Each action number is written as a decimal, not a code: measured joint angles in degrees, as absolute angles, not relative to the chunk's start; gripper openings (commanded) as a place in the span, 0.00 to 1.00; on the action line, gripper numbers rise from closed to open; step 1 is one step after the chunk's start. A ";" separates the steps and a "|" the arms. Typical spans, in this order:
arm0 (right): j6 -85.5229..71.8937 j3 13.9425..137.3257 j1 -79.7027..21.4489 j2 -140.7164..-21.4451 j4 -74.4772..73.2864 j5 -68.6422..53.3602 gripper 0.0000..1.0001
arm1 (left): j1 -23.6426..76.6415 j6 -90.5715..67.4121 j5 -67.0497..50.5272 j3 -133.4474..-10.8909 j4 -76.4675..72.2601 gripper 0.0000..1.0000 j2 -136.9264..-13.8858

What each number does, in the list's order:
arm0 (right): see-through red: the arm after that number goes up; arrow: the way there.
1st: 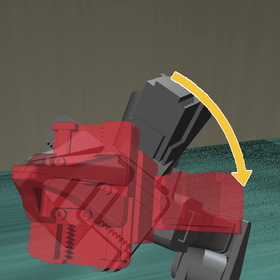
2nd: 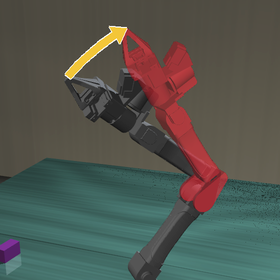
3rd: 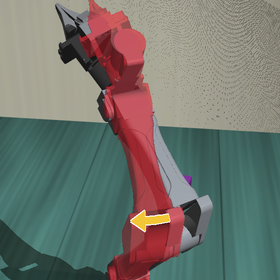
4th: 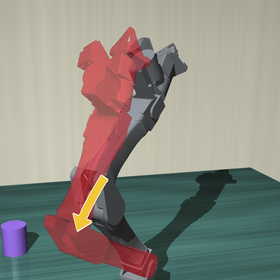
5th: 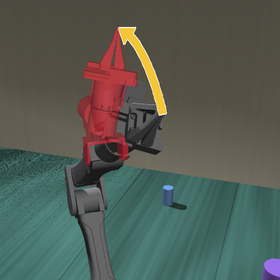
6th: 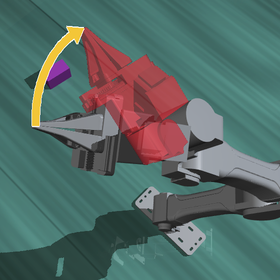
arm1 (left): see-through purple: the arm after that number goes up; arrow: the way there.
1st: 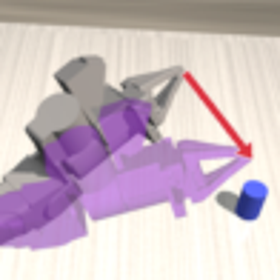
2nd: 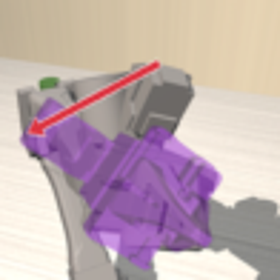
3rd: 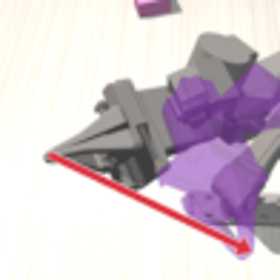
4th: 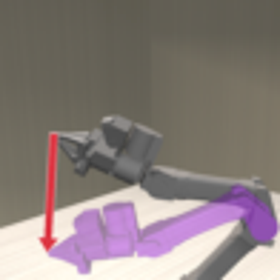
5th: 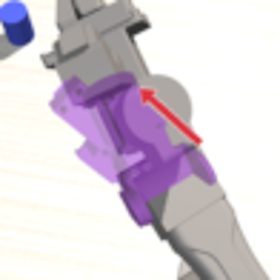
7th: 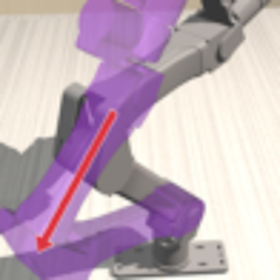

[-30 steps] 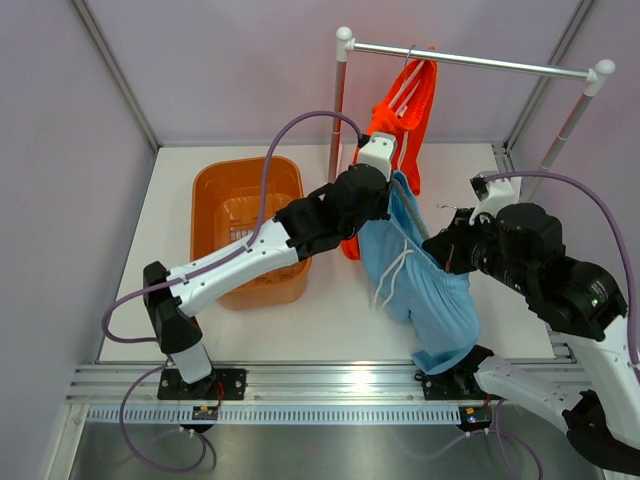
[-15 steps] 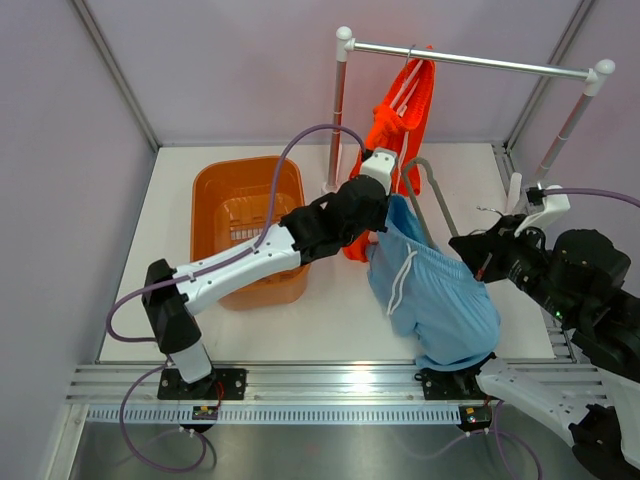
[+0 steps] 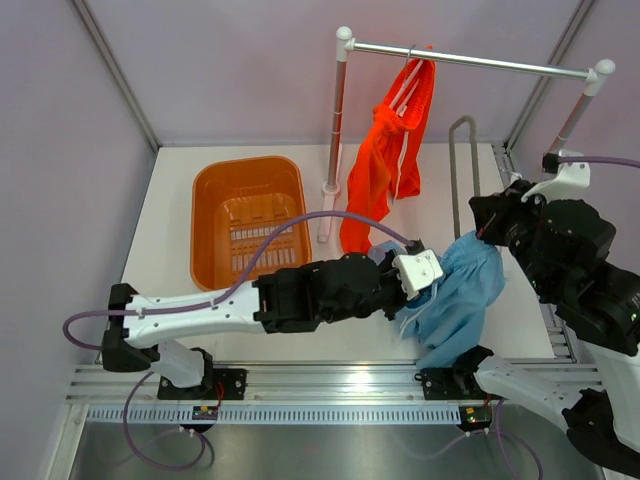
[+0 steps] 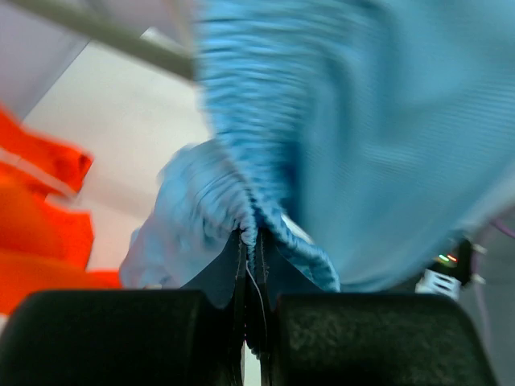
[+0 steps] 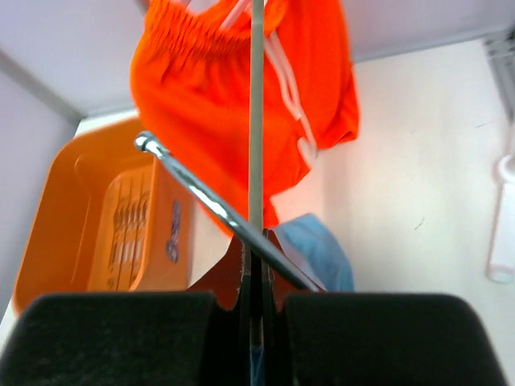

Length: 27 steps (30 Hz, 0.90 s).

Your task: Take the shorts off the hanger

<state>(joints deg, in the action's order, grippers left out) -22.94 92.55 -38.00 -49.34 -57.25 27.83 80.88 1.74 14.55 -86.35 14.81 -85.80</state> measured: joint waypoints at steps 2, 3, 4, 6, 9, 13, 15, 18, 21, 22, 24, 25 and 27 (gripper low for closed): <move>-22.90 95.20 -38.00 -51.66 -57.21 31.57 0.00 | 82.83 3.73 11.79 -86.35 15.07 0.00 -83.37; -22.85 96.77 -38.00 -52.90 -57.08 34.02 0.00 | 83.26 4.75 9.85 -86.35 15.16 0.00 -81.78; -22.72 98.02 -38.02 -53.87 -56.69 35.73 0.00 | 83.31 5.65 8.10 -86.35 15.27 0.00 -80.12; -22.46 99.66 -38.02 -55.13 -55.55 38.83 0.00 | 83.15 7.05 4.71 -86.35 15.44 0.00 -76.79; -21.54 102.30 -38.06 -57.08 -54.08 43.07 0.00 | 82.96 8.60 1.39 -86.96 16.27 0.00 -73.38; -19.99 104.79 -38.09 -59.22 -51.70 47.18 0.00 | 82.96 10.24 -2.33 -87.79 18.15 0.00 -71.61; -19.07 105.41 -38.09 -60.12 -50.50 48.97 0.00 | 82.98 10.72 -3.68 -87.79 19.70 0.00 -71.16; -17.72 106.61 -38.09 -61.47 -49.36 50.94 0.00 | 83.05 11.20 -3.64 -87.72 21.19 0.00 -70.08; -16.73 108.38 -38.09 -62.92 -48.64 52.53 0.00 | 83.02 12.29 -1.32 -87.77 21.17 0.00 -68.05; -16.38 108.81 -38.09 -63.35 -48.60 53.01 0.00 | 83.07 12.82 0.40 -88.14 21.26 0.00 -67.24; -16.14 109.38 -38.09 -63.94 -48.53 53.52 0.00 | 83.11 14.06 5.32 -90.15 21.30 0.00 -66.46; -16.10 109.49 -38.09 -64.12 -48.56 53.56 0.00 | 83.02 14.96 8.58 -92.36 21.21 0.00 -66.48; -16.21 109.49 -38.09 -64.29 -48.75 53.45 0.00 | 81.76 16.12 13.30 -96.84 20.95 0.00 -67.00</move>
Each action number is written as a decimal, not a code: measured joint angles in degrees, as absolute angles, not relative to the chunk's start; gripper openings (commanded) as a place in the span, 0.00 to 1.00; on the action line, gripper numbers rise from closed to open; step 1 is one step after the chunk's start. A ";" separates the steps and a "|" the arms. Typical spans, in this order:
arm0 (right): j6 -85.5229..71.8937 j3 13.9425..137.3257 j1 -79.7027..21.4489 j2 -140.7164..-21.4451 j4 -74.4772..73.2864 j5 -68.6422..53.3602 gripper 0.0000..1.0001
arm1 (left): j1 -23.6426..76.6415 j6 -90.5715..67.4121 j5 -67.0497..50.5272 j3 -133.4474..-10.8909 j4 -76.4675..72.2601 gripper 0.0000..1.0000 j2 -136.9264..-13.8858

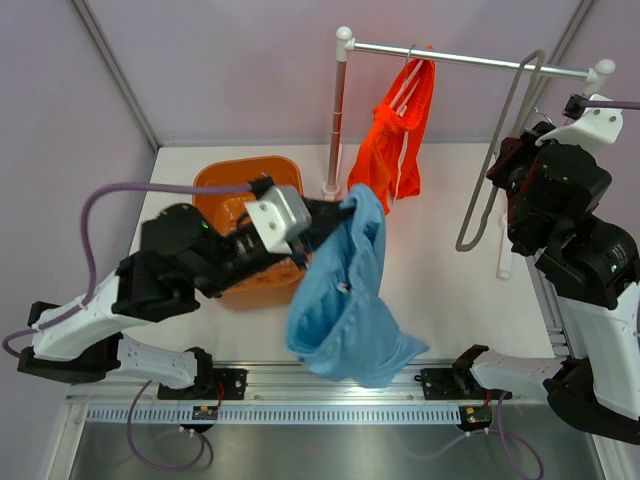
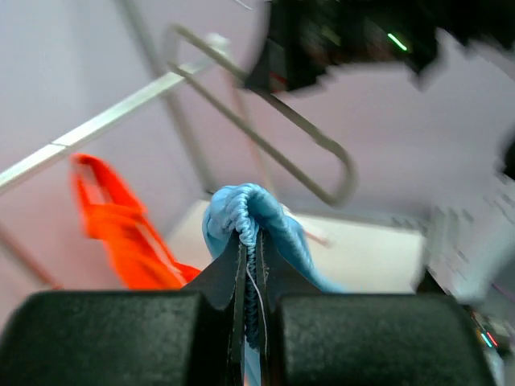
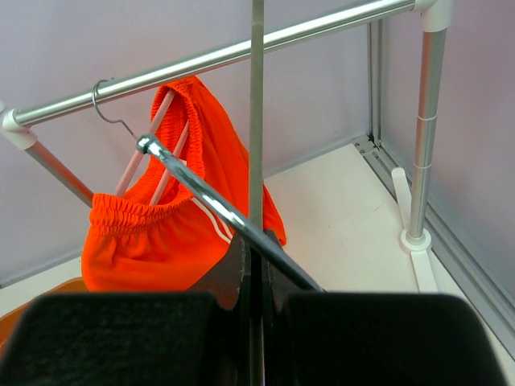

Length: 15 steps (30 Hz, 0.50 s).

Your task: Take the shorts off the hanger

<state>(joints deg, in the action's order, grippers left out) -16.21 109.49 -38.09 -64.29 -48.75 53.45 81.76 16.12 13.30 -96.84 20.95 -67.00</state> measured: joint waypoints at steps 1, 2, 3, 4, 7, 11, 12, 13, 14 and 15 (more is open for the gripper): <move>-16.27 109.49 -38.09 -64.31 -48.93 53.43 0.00 | 80.62 16.62 15.46 -99.57 20.64 0.00 -67.40; -16.43 109.49 -38.09 -64.31 -49.17 53.34 0.00 | 79.22 17.10 17.41 -102.30 20.14 0.00 -67.85; -16.62 109.45 -38.09 -64.36 -49.41 53.23 0.00 | 77.38 17.91 19.29 -105.12 19.66 0.00 -68.49; -16.80 109.30 -38.09 -64.36 -49.50 53.04 0.00 | 76.18 18.52 20.86 -107.15 19.00 0.00 -68.97; -17.78 107.74 -38.09 -64.12 -49.93 52.69 0.00 | 71.18 21.26 25.89 -116.03 17.67 0.00 -72.10; -19.05 104.73 -38.09 -63.96 -51.00 51.37 0.00 | 59.13 23.73 30.92 -127.90 14.83 0.00 -78.67; -19.31 103.90 -38.09 -63.94 -51.16 51.18 0.00 | 55.51 23.68 31.83 -130.80 15.27 0.00 -80.44; -19.51 102.98 -38.09 -63.86 -51.40 50.87 0.00 | 53.23 23.55 32.32 -133.21 15.35 0.00 -82.13; -19.73 102.19 -38.09 -63.83 -51.81 50.54 0.00 | 50.41 23.49 32.97 -135.87 15.27 0.00 -84.03; -19.88 101.60 -38.09 -63.86 -52.34 50.09 0.00 | 47.72 23.40 33.65 -137.58 15.05 0.00 -85.62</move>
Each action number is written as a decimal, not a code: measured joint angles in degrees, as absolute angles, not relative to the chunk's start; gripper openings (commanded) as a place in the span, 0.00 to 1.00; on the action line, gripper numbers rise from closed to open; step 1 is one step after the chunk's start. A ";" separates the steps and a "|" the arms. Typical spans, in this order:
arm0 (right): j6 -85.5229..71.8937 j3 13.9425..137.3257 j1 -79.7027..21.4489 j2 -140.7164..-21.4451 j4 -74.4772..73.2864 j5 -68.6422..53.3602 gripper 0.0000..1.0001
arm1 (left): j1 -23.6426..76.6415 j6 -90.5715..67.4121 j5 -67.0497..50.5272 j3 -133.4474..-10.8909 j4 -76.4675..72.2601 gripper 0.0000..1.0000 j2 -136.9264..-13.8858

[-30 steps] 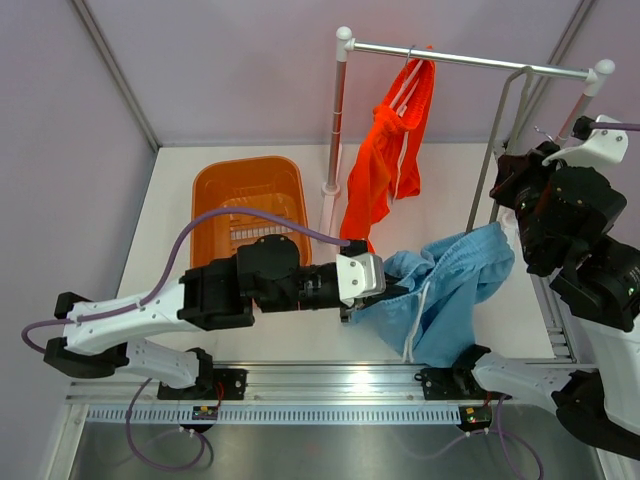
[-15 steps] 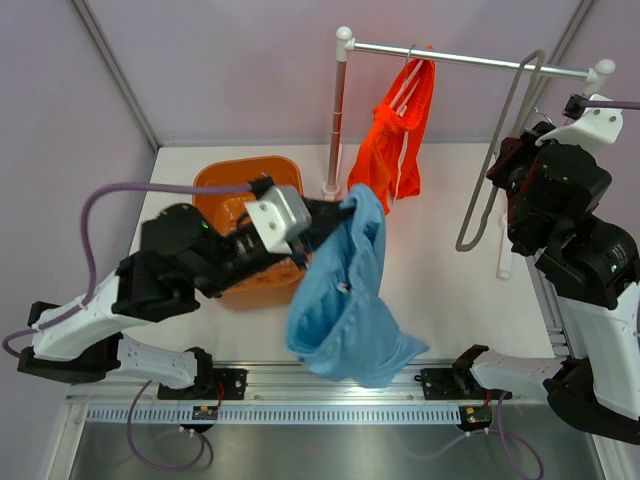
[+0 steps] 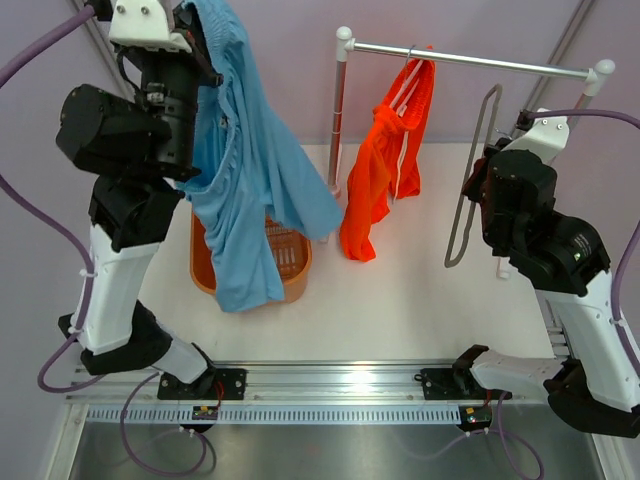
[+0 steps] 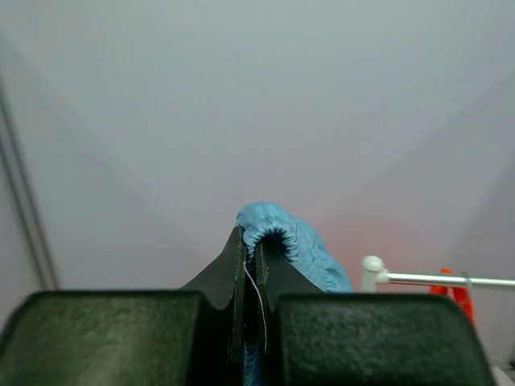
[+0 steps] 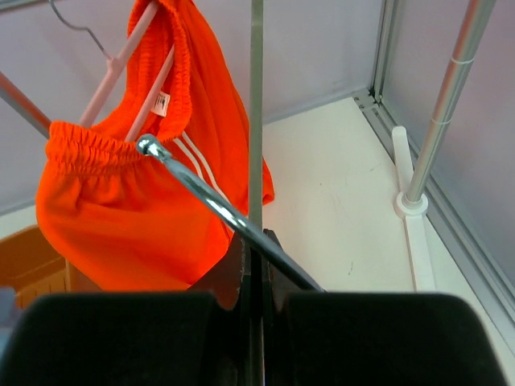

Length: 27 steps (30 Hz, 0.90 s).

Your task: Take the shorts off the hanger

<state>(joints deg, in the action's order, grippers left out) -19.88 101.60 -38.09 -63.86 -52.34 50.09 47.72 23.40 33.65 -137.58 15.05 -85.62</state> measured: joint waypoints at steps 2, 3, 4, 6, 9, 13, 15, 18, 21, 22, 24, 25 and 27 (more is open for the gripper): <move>-20.14 100.86 -38.09 -63.94 -53.04 49.65 0.00 | 43.44 22.24 34.39 -138.78 15.27 0.00 -87.61; -20.21 100.51 -38.09 -63.94 -53.15 49.41 0.00 | 41.25 21.17 34.39 -138.85 15.75 0.00 -88.20; -20.32 100.25 -38.09 -63.90 -53.21 49.21 0.00 | 39.16 19.57 34.17 -138.74 16.47 0.00 -88.88; -20.38 99.29 -38.09 -63.61 -53.15 48.84 0.00 | 33.93 15.64 33.63 -135.66 17.67 0.00 -89.34; -20.62 97.36 -38.09 -62.87 -53.25 48.58 0.00 | 28.71 10.28 33.21 -125.14 17.82 0.00 -87.44; -21.10 96.55 -38.09 -62.24 -53.80 48.23 0.00 | 26.33 2.20 33.17 -110.91 19.31 0.00 -86.70; -21.28 96.49 -38.09 -61.63 -54.13 48.01 0.00 | 26.17 -2.20 32.60 -102.48 19.16 0.07 -85.69; -21.28 96.51 -38.09 -60.47 -54.50 47.44 0.00 | 26.17 -8.91 31.40 -89.49 20.12 0.19 -83.05; -20.86 97.08 -38.09 -59.55 -55.40 46.76 0.00 | 26.17 -14.70 30.48 -82.72 21.65 0.46 -81.80; -20.71 97.27 -38.09 -59.44 -55.46 46.52 0.00 | 26.17 -15.77 30.15 -82.08 21.93 0.67 -81.73; -20.12 97.69 -38.09 -59.22 -55.64 45.23 0.00 | 26.17 -18.46 28.62 -81.34 22.04 0.82 -81.30; -19.73 97.73 -38.09 -59.13 -55.61 44.29 0.00 | 26.17 -19.81 27.70 -80.79 21.82 0.91 -80.55; -18.85 97.69 -38.09 -58.83 -55.57 42.00 0.00 | 26.17 -21.85 25.69 -79.88 21.82 0.99 -78.74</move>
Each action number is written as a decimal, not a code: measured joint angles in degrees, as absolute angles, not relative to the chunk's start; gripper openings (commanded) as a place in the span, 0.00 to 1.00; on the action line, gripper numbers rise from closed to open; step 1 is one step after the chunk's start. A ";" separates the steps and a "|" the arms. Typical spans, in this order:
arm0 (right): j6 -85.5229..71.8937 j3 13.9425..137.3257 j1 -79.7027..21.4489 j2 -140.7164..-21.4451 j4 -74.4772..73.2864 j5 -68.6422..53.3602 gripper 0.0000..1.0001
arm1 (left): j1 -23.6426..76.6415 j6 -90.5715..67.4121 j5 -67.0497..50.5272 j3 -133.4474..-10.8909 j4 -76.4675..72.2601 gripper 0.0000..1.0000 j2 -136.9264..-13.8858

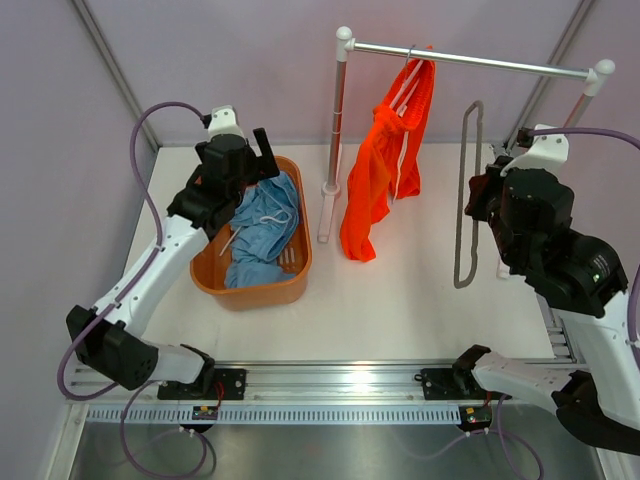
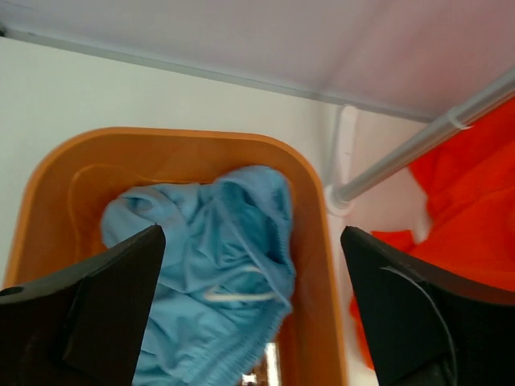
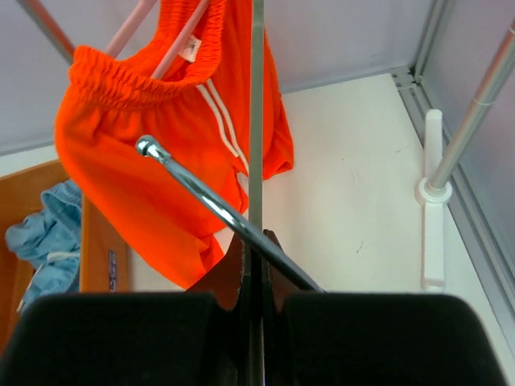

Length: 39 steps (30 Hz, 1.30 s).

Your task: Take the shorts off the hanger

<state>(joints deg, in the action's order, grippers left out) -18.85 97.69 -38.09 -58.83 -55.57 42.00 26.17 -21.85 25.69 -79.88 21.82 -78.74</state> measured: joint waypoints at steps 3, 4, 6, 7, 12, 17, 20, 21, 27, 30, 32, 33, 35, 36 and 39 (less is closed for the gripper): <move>-17.19 97.08 -38.02 -57.54 -55.20 37.63 0.00 | 26.17 -23.88 22.31 -79.29 21.91 0.99 -75.33; -16.73 97.03 -37.91 -57.14 -55.29 36.38 0.00 | 26.17 -24.14 21.47 -79.29 21.98 0.99 -74.59; -15.94 97.03 -37.60 -57.01 -55.24 34.87 0.00 | 26.17 -24.69 19.33 -79.31 22.52 0.99 -72.97; -15.44 97.03 -37.12 -57.01 -55.20 33.85 0.00 | 26.20 -24.99 18.22 -79.35 23.03 0.99 -72.31; -13.76 96.95 -29.41 -57.80 -54.70 25.82 0.00 | 27.75 -25.85 14.13 -79.33 25.10 0.99 -68.69; -12.64 96.88 -17.45 -60.71 -53.47 16.40 0.00 | 32.71 -25.98 11.55 -79.29 27.62 0.99 -61.98; -12.34 97.78 -13.32 -64.69 -53.19 12.60 0.00 | 35.53 -25.93 10.35 -78.96 28.45 0.99 -57.23; -12.36 98.65 -12.43 -66.06 -53.12 12.05 0.00 | 36.21 -25.89 10.24 -78.72 28.91 0.99 -55.86; -12.38 106.87 -9.47 -78.04 -51.83 8.86 0.00 | 38.52 -23.94 9.26 -76.27 33.41 0.99 -47.16; -12.40 112.64 -7.66 -83.00 -52.07 7.42 0.00 | 38.52 -22.17 9.23 -74.48 35.90 0.99 -43.72; -12.62 116.55 -6.50 -85.67 -52.25 7.40 0.00 | 38.52 -20.84 9.45 -72.62 37.15 0.99 -41.93; -12.73 118.74 -6.11 -86.94 -52.16 7.46 0.00 | 38.52 -20.25 9.76 -71.57 37.78 0.99 -41.04; -13.02 123.00 -5.61 -89.52 -52.12 7.92 0.00 | 38.52 -19.11 10.35 -69.56 38.54 0.99 -39.62; -13.17 125.05 -5.56 -90.76 -52.25 8.16 0.00 | 38.52 -18.50 10.79 -68.60 39.11 0.99 -38.92; -13.39 132.05 -5.56 -95.26 -53.12 9.15 0.00 | 38.52 -17.06 11.88 -66.35 39.90 0.99 -37.80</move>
